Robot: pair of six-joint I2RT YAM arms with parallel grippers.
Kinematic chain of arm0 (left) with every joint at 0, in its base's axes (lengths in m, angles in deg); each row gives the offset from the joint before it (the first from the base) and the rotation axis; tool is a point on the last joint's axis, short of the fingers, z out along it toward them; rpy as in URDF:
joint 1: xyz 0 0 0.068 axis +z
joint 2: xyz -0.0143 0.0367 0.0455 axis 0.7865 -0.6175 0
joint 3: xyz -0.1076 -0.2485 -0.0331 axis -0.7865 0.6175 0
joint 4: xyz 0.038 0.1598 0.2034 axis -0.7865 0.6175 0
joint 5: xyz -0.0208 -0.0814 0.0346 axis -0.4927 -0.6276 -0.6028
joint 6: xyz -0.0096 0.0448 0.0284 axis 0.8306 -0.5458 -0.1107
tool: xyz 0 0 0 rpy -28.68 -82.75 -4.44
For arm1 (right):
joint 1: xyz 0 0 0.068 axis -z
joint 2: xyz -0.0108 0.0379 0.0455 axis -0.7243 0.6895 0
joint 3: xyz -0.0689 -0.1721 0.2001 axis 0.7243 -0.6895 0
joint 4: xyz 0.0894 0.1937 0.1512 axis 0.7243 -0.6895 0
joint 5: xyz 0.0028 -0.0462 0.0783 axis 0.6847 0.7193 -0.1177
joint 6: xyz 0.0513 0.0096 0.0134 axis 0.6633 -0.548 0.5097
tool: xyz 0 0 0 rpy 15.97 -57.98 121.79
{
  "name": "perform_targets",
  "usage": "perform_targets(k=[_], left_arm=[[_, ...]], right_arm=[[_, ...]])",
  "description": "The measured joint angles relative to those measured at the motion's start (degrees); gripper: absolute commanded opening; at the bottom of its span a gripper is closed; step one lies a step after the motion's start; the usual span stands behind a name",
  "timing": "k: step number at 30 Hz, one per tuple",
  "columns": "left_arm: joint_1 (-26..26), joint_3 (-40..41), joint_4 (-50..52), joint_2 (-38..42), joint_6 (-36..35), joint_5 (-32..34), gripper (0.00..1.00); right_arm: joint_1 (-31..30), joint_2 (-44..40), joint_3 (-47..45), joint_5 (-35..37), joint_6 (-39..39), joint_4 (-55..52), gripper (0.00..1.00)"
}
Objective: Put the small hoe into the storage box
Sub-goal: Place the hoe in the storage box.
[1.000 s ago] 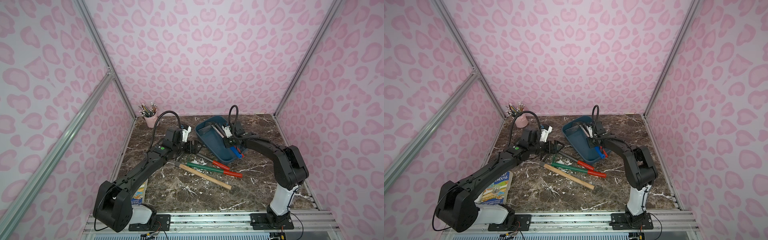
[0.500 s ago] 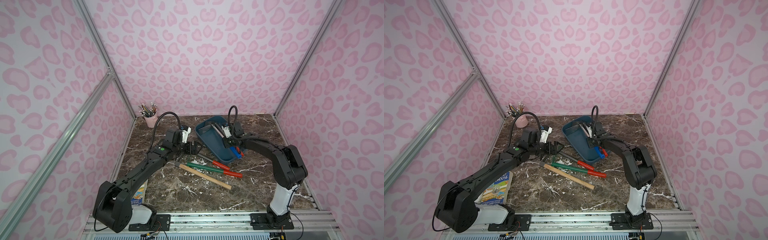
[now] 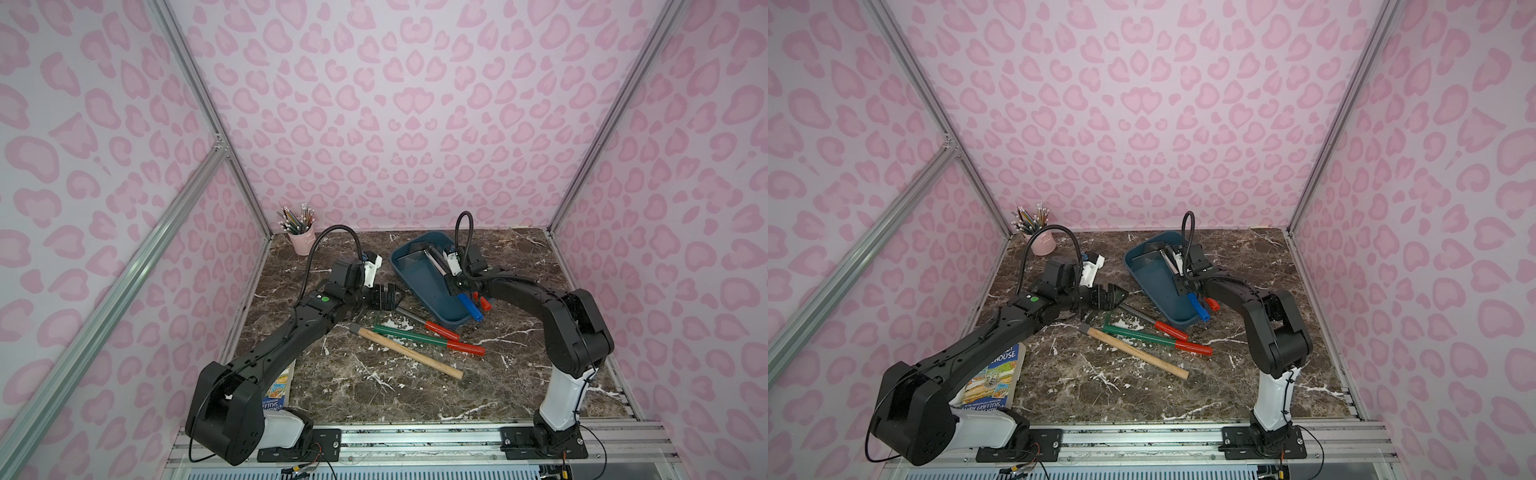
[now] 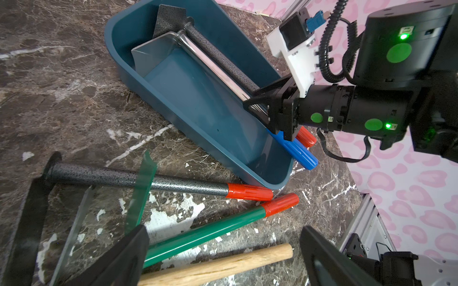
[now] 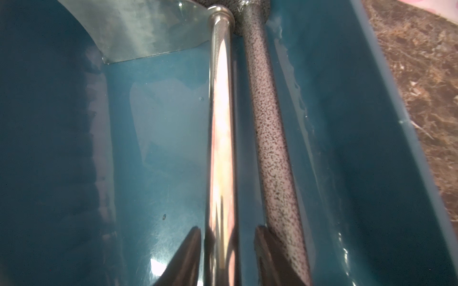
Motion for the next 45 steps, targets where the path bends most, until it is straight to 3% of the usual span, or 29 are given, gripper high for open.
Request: perform_targets(k=[3,20,31,33,35,45], left_arm=[[0.00,0.15,0.02,-0.50,-0.17,0.00,0.99],[-0.11,0.26,-0.17,-2.16,-1.01,0.04,0.99],[-0.48,0.44,-0.35,-1.36,-3.96,1.03,0.99],[-0.57,0.61,-0.39,-1.03,-4.22,1.14,0.99],[-0.63,0.76,-0.39,-0.72,-4.61,1.31,0.99],[-0.81,2.12,-0.66,0.50,-5.51,2.21,0.99]], right_arm=[[-0.04,-0.63,0.00,0.17,-0.37,0.09,0.45],[-2.80,-6.36,-2.71,0.66,-1.70,0.72,0.80],[-5.46,-12.74,-5.66,-1.09,0.31,-0.61,0.80],[-6.45,-13.84,-6.12,-0.92,0.94,-0.66,0.91],[-8.13,-15.56,-7.65,-0.68,1.57,-0.92,0.95],[-12.70,-22.38,-13.88,0.15,2.93,-2.82,0.90]])
